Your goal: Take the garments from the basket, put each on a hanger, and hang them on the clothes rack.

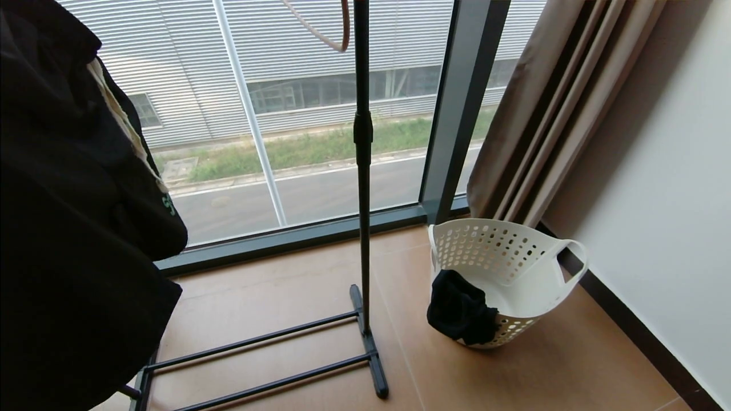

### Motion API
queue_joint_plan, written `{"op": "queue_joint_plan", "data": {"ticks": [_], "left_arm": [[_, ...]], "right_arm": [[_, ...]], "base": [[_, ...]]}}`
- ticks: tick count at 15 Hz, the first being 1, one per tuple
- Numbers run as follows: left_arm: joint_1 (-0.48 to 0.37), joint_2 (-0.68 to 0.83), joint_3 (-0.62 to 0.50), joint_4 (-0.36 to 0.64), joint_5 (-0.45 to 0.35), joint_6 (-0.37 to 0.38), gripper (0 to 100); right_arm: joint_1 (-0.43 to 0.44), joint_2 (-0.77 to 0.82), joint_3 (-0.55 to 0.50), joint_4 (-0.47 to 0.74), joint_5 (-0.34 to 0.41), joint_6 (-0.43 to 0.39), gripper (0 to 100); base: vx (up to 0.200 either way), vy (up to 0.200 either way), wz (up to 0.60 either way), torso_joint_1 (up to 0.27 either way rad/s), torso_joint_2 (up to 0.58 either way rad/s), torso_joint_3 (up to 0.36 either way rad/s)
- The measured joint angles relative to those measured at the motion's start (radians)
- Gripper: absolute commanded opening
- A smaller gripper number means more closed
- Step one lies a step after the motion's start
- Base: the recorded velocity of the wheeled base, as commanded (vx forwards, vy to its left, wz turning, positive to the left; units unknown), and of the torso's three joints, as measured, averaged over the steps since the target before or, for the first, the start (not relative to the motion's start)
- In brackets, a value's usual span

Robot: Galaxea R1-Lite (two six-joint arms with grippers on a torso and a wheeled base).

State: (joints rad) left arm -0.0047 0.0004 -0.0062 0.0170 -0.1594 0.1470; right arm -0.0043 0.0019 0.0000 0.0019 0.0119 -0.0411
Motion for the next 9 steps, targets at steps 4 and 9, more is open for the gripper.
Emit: {"op": "queue_joint_plan", "data": {"ticks": [4,9], "left_arm": [[0.0,0.0,0.0,0.0,0.0,0.0,100],[0.0,0.0,0.0,0.0,0.0,0.0,100]], "right_arm": [[0.0,0.0,0.0,0.0,0.0,0.0,100],[0.0,0.0,0.0,-0.001,0.0,0.001,100]], "base": [[0.0,0.0,0.0,0.002,0.0,-0.189],[0.0,0.0,0.0,0.0,0.0,-0.2]]}}
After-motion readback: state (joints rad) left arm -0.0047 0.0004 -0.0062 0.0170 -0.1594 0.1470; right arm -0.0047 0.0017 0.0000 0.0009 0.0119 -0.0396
